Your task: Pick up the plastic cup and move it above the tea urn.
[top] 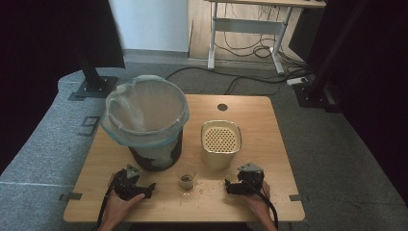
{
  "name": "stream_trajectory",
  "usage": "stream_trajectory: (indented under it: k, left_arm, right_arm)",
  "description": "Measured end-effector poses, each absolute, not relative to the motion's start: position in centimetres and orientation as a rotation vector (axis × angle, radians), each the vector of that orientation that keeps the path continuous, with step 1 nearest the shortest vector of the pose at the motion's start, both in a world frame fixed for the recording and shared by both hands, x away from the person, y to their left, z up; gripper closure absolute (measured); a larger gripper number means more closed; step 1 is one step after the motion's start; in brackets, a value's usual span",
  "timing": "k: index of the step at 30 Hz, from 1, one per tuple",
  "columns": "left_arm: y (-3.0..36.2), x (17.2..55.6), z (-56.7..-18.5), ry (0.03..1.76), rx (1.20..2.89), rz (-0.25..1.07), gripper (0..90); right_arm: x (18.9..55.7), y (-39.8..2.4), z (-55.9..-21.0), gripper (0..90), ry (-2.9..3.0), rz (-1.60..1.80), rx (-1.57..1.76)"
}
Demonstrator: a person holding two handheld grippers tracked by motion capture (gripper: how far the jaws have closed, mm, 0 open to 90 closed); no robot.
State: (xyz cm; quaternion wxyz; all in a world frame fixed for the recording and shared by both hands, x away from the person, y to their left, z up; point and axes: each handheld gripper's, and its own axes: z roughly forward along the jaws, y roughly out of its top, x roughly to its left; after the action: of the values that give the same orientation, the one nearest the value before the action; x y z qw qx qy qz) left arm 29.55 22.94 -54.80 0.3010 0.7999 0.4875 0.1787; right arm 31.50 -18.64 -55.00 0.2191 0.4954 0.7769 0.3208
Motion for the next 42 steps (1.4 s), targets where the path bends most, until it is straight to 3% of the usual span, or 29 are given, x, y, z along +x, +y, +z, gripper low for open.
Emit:
stream_trajectory:
  k: [8, 42]
  left_arm:
    - [23.1, 29.5, -54.8, 1.289, 2.123, 0.473, 0.0]
    - [23.0, 29.6, -54.8, 1.292, 2.123, 0.474, 0.0]
  right_arm:
    - [29.0, -16.2, -52.7, 9.2, 2.084, 1.107, 1.197]
    - [29.0, -6.3, -52.7, 12.0, 2.281, 1.337, 0.973]
